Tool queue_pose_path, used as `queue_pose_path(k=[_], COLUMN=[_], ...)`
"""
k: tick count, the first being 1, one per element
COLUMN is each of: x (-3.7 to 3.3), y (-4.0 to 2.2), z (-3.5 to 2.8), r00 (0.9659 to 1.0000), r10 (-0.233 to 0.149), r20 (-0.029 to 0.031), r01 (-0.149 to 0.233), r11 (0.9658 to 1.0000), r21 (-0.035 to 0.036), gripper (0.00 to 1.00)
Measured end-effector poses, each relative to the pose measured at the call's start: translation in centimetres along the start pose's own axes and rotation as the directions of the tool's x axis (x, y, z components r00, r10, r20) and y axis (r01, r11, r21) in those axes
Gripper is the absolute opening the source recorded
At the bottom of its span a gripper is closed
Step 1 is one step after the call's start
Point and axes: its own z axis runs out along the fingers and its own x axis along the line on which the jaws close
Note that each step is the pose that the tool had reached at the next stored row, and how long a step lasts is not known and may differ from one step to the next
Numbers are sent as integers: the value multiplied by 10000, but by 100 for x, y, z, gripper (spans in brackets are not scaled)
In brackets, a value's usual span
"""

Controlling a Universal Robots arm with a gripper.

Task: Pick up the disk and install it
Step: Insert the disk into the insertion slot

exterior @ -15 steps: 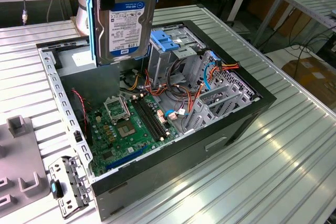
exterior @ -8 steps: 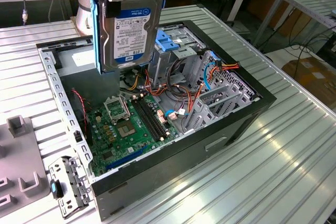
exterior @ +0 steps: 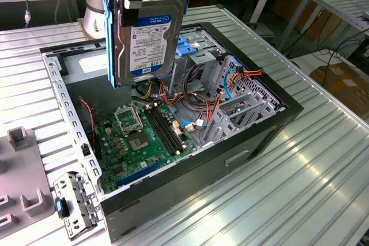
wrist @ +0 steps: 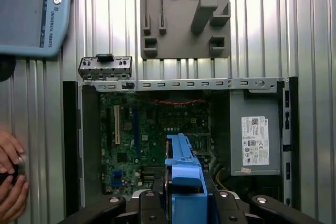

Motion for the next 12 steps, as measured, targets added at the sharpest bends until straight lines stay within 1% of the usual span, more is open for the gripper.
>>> queue_pose_path(k=[10,12], x=[1,2], y=[0,-14], z=[0,0], r00=[10000,10000], r10=[0,-2], r20=[0,-1], r01=[0,2], r11=[10000,10000], r21=[0,1], gripper=[37,37])
